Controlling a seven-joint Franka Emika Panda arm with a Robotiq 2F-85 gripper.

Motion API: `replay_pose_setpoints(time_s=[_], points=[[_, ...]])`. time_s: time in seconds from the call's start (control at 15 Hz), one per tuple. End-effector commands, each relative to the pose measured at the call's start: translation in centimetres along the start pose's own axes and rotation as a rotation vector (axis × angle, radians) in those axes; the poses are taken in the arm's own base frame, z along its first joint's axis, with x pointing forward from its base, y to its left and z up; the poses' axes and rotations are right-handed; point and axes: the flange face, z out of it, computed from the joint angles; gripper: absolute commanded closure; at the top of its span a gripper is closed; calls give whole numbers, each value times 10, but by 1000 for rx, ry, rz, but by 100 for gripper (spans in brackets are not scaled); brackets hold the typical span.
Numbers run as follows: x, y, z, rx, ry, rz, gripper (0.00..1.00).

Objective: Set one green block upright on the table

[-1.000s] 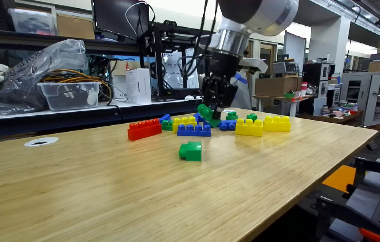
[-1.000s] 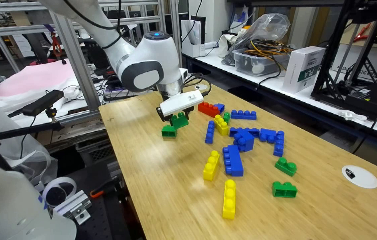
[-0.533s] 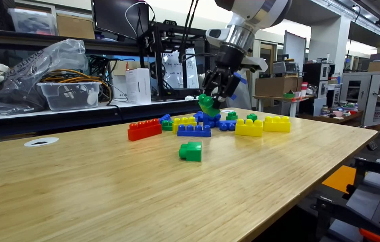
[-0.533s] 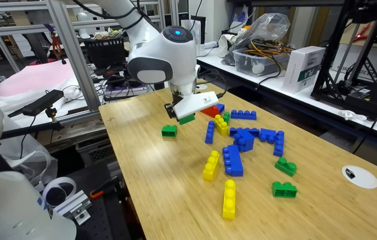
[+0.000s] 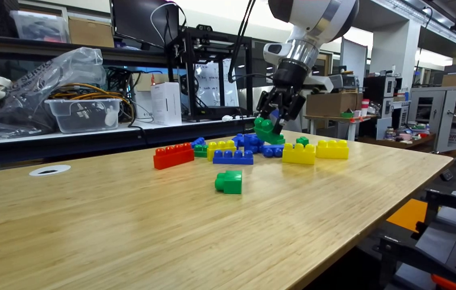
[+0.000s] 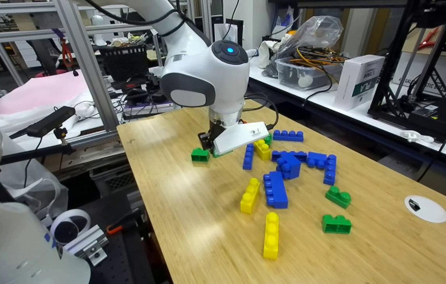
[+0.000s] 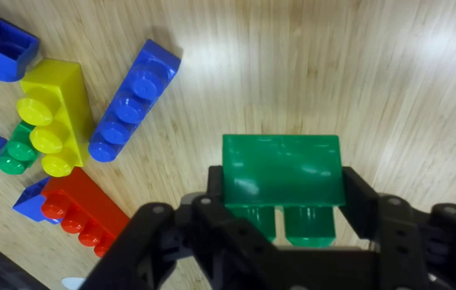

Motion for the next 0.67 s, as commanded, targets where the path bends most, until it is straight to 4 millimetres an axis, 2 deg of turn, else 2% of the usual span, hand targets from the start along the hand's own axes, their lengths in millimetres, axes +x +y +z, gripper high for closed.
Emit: replay_pose_setpoints(time_s=[0.0, 0.6], points=[[-2, 2, 5, 23, 46, -30, 55], [-14, 10, 34, 68, 96, -83, 55]])
